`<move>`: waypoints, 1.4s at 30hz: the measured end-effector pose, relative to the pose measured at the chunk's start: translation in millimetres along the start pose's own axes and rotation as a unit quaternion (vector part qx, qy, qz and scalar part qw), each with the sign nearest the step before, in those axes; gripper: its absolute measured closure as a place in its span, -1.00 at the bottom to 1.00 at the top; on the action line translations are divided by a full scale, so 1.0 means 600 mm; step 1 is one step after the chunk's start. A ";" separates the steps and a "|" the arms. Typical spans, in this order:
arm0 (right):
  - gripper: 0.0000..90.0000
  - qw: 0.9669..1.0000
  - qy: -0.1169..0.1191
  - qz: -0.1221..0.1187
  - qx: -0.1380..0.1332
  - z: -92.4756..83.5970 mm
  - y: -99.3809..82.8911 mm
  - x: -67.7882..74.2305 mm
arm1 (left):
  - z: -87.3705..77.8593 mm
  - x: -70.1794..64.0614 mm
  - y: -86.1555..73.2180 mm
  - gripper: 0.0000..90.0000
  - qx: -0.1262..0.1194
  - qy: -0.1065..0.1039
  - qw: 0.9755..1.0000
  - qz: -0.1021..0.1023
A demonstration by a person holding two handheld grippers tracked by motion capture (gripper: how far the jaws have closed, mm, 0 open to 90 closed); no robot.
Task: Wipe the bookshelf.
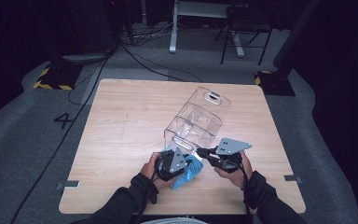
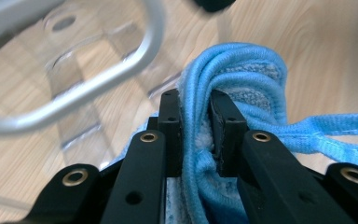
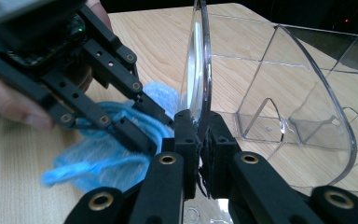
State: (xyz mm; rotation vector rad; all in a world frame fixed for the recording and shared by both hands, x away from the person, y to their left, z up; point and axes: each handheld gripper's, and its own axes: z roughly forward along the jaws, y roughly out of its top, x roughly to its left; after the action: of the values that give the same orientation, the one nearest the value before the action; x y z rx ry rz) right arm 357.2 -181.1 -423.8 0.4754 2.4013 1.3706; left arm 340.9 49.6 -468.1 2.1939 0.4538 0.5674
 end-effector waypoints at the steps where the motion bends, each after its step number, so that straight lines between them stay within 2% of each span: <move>1: 0.91 1.000 -0.001 -0.001 0.000 0.000 0.000 0.001 | -0.002 0.006 -0.005 0.71 0.004 0.006 1.000 -0.006; 4: 0.91 1.000 -0.004 0.001 0.000 0.000 0.000 0.002 | -0.010 0.031 -0.020 0.71 0.015 0.027 0.999 -0.025; 8: 0.91 1.000 -0.010 0.001 0.003 0.000 0.002 0.009 | -0.023 0.059 -0.035 0.70 0.013 0.048 0.997 -0.053; 11: 0.90 1.000 -0.015 0.001 0.005 0.001 0.004 0.016 | -0.028 0.073 -0.037 0.69 0.016 0.054 0.997 -0.057; 14: 0.87 1.000 -0.017 0.000 0.004 0.002 0.005 0.021 | -0.026 0.082 -0.033 0.69 0.017 0.063 0.996 -0.052; 18: 0.83 1.000 -0.028 0.010 0.005 0.002 0.005 0.028 | -0.020 0.096 -0.029 0.69 0.015 0.077 0.995 -0.056; 21: 0.60 1.000 -0.027 0.015 0.007 -0.003 0.008 0.031 | -0.019 0.105 -0.032 0.69 0.013 0.080 0.994 -0.066; 22: 0.46 1.000 -0.027 0.013 0.006 -0.008 0.011 0.031 | -0.020 0.106 -0.032 0.69 0.012 0.081 0.994 -0.068; 26: 0.27 0.999 -0.038 0.024 -0.023 -0.051 0.025 0.021 | -0.027 0.107 -0.031 0.69 0.007 0.082 0.994 -0.066; 28: 0.25 0.998 -0.046 0.031 -0.036 -0.071 0.026 0.011 | -0.028 0.105 -0.030 0.69 0.009 0.080 0.995 -0.062; 32: 0.25 0.995 -0.085 0.041 -0.044 -0.100 0.019 -0.015 | -0.028 0.102 -0.030 0.68 0.008 0.075 0.995 -0.061; 34: 0.26 0.993 -0.096 0.051 -0.040 -0.103 0.011 -0.031 | -0.029 0.100 -0.028 0.68 0.008 0.069 0.996 -0.059; 37: 0.26 0.993 -0.098 0.056 -0.030 -0.095 0.001 -0.041 | -0.027 0.095 -0.027 0.68 0.008 0.060 0.997 -0.056; 41: 0.31 0.994 -0.103 0.040 -0.003 -0.068 -0.008 -0.042 | -0.021 0.089 -0.026 0.67 0.011 0.055 0.997 -0.052; 42: 0.31 0.994 -0.100 0.043 -0.002 -0.061 -0.011 -0.044 | -0.021 0.089 -0.026 0.67 0.011 0.055 0.997 -0.052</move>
State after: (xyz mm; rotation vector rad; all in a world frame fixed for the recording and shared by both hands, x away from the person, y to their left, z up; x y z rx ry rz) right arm 363.9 -223.4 -408.8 0.6891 2.2387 1.2968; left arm 376.7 93.4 -460.2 2.1541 0.6307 0.6302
